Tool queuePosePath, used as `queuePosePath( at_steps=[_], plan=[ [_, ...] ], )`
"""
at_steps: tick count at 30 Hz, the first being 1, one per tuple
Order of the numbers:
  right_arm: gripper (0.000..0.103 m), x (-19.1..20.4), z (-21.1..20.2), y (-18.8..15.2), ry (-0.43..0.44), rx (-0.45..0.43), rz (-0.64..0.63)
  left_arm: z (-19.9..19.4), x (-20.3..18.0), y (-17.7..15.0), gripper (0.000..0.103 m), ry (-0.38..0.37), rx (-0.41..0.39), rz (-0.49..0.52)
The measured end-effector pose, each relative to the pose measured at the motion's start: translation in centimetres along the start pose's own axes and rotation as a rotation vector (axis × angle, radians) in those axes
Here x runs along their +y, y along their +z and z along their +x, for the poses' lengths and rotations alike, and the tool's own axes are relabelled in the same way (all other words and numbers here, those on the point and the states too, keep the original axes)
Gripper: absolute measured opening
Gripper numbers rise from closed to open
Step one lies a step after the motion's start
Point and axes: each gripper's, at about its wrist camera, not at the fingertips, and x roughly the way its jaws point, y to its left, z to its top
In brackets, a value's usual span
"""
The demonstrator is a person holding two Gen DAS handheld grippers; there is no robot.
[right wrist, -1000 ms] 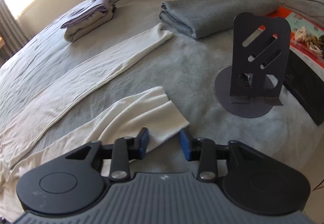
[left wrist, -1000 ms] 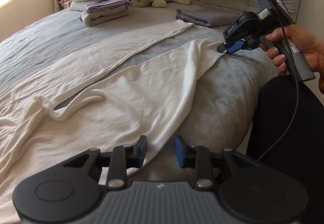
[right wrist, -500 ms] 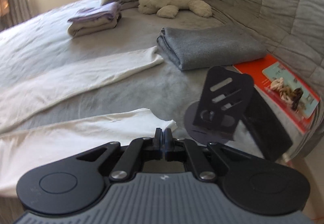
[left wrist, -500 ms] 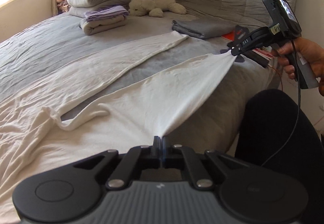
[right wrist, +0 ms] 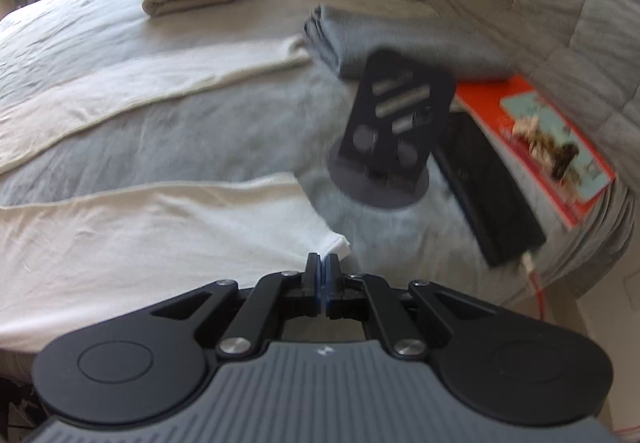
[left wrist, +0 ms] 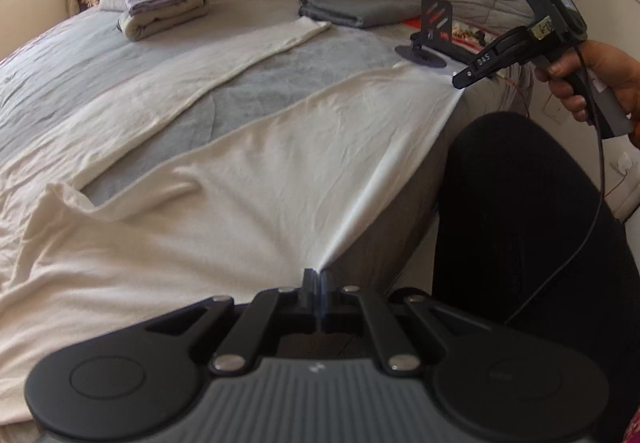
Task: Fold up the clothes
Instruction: 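Grasp the garment edge with the left gripper and pull it taut toward the right gripper, then release the garment with both grippers and pull them back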
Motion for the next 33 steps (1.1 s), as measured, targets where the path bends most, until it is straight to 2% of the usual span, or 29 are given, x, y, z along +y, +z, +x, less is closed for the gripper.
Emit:
queuePosePath(
  at_steps=[3,5,6,8,9,10,12,20,22,23,24,25,28,33],
  plan=[
    [0.004,-0.2,0.6,-0.4,0.019,0.02,0.018,0.1,0.0,0.0,0.003,-0.013,0.015,0.002],
    [0.006,-0.3,0.3,-0.2,0.039,0.006,0.032,-0.3,0.2,0.3,0.012,-0.037,0.015,-0.003],
    [0.013,-0.5,0.0,0.0,0.057,-0.005,0.044,-0.6,0.4,0.3,0.015,-0.05,0.006,-0.008],
    [0.015,-0.6,-0.3,0.5,0.08,-0.02,0.054,-1.1,0.8,0.4,0.026,-0.065,-0.017,-0.02],
    [0.02,-0.6,-0.4,0.7,0.089,-0.026,0.057,-1.3,1.0,0.5,0.027,-0.068,-0.028,-0.03],
    [0.03,-0.6,-0.4,1.0,0.094,-0.031,0.06,-1.4,1.3,0.6,0.029,-0.063,-0.036,-0.046],
    [0.038,-0.5,-0.2,1.5,0.103,-0.04,0.064,-1.5,2.0,0.7,0.03,-0.038,-0.046,-0.08],
    [0.038,0.9,3.4,3.4,0.091,-0.058,0.023,-1.9,4.9,0.6,0.031,0.076,-0.061,-0.172],
    [0.037,1.2,4.2,3.4,0.072,-0.073,0.006,-2.1,5.8,0.4,0.034,0.105,-0.065,-0.198],
    [0.032,1.4,4.5,3.3,0.068,-0.082,-0.005,-2.1,6.2,0.2,0.035,0.12,-0.066,-0.21],
    [0.007,1.6,4.6,3.2,0.066,-0.089,-0.022,-2.1,6.6,0.1,0.035,0.135,-0.067,-0.223],
    [0.002,2.1,4.4,3.0,0.05,-0.093,-0.053,-2.0,7.0,0.0,0.035,0.148,-0.069,-0.238],
    [0.001,3.2,3.8,2.7,-0.02,-0.108,-0.129,-2.1,8.3,-0.3,0.035,0.178,-0.081,-0.284],
    [0.001,2.6,2.9,2.9,-0.184,-0.11,-0.133,-2.0,9.6,-0.6,0.035,0.193,-0.091,-0.326]
  ],
)
